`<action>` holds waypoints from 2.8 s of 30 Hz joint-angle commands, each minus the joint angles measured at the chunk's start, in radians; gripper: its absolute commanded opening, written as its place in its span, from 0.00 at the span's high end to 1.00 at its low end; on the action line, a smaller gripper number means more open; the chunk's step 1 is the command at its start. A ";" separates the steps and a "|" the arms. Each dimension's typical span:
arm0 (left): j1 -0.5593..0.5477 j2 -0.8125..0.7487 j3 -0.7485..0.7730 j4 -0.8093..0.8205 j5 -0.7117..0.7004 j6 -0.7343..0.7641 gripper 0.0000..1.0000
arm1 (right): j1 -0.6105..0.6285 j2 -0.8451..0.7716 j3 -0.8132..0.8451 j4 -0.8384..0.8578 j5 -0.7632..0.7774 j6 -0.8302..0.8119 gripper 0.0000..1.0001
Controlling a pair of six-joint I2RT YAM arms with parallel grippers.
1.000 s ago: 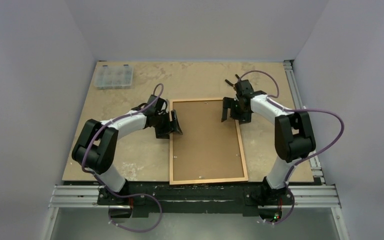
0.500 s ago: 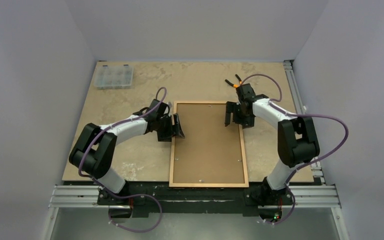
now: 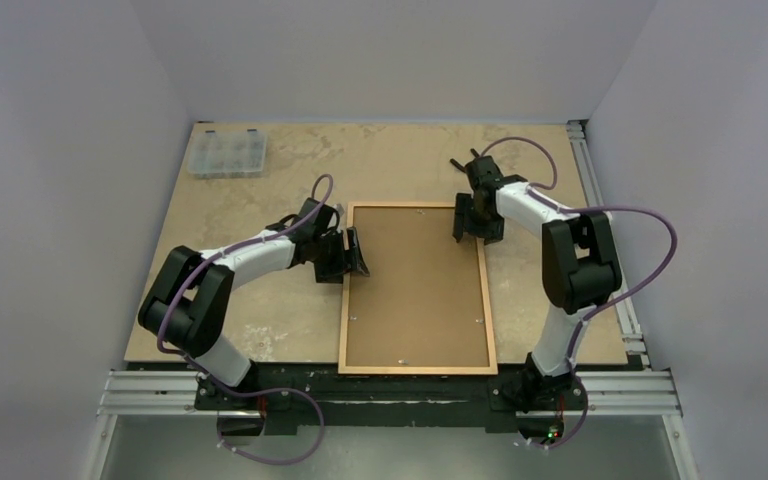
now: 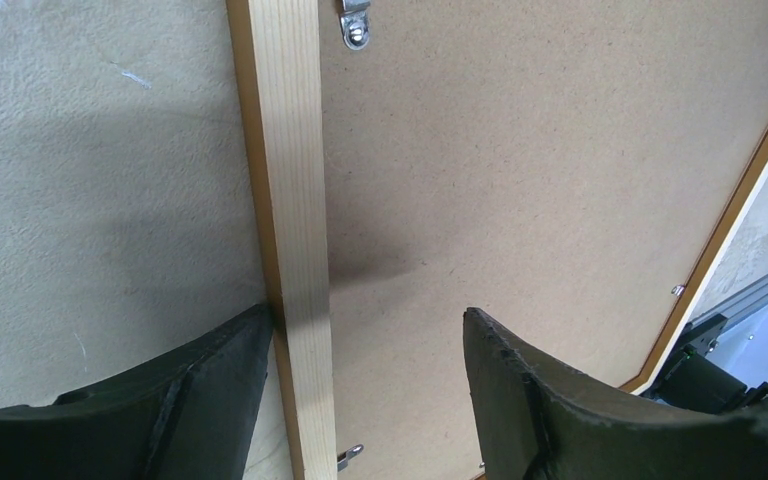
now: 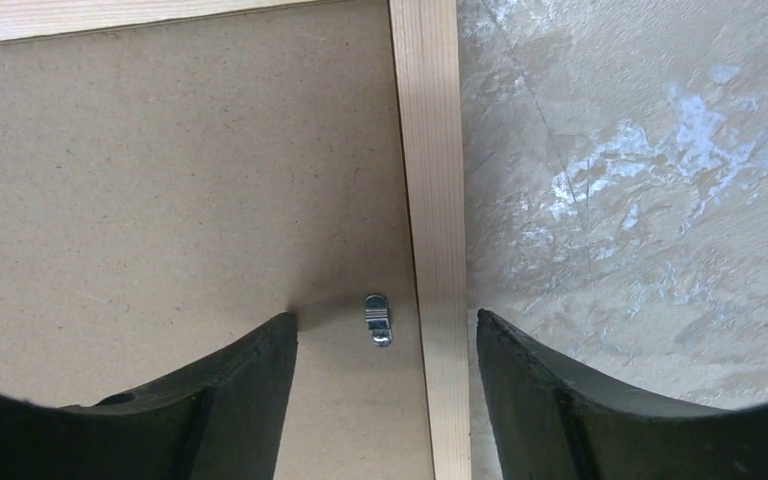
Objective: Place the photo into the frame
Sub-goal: Install the photo frame at the center of the board.
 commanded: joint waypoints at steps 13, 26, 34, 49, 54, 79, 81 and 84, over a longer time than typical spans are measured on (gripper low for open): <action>-0.014 0.038 -0.022 0.031 0.019 -0.020 0.34 | -0.039 0.030 -0.024 0.027 0.007 0.001 0.83; -0.014 -0.001 -0.013 -0.008 -0.039 0.006 0.32 | -0.054 -0.058 -0.051 0.048 -0.098 -0.007 0.48; -0.005 -0.002 0.079 -0.084 -0.136 0.044 0.30 | -0.086 -0.178 -0.131 0.094 -0.278 0.026 0.18; 0.017 0.171 0.323 -0.181 -0.237 0.084 0.32 | -0.084 -0.220 -0.293 0.156 -0.322 0.030 0.19; 0.017 0.238 0.407 -0.251 -0.300 0.095 0.34 | -0.084 -0.214 -0.305 0.165 -0.324 0.027 0.19; 0.008 0.414 0.559 -0.352 -0.381 0.102 0.59 | -0.084 -0.186 -0.304 0.170 -0.341 0.016 0.22; 0.007 0.408 0.550 -0.346 -0.380 0.104 0.68 | -0.086 -0.185 -0.305 0.171 -0.341 0.015 0.21; 0.004 0.399 0.534 -0.335 -0.372 0.106 0.82 | -0.085 -0.188 -0.302 0.164 -0.325 0.014 0.22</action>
